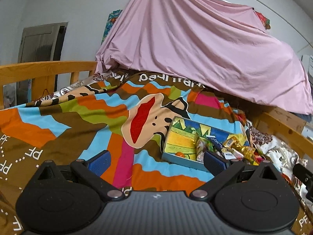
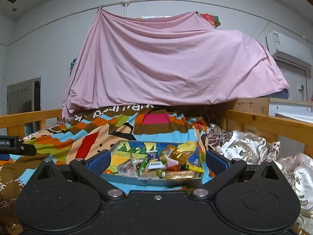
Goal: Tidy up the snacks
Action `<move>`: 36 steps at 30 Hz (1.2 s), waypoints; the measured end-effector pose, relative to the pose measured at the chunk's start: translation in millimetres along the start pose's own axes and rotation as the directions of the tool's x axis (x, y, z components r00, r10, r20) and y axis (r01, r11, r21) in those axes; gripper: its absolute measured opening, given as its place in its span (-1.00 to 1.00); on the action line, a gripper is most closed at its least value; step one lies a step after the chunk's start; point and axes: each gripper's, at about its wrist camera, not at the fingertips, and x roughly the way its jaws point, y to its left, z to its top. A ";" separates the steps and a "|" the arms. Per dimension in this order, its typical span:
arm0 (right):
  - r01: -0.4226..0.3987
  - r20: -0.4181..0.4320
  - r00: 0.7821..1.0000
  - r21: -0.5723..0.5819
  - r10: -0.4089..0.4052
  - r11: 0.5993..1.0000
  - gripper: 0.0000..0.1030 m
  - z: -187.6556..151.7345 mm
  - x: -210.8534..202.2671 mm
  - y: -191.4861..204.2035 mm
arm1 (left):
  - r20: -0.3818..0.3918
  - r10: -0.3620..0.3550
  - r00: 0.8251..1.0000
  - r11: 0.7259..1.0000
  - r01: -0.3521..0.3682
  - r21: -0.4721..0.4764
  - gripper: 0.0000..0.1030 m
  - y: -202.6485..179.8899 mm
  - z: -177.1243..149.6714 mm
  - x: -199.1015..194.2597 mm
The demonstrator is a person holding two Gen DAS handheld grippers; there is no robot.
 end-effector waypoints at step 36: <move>-0.020 -0.188 0.982 -0.027 0.014 0.999 0.99 -35.3 40.2 25.8 | -0.061 -0.103 0.993 0.968 0.114 0.225 0.99 -8.2 -43.5 42.4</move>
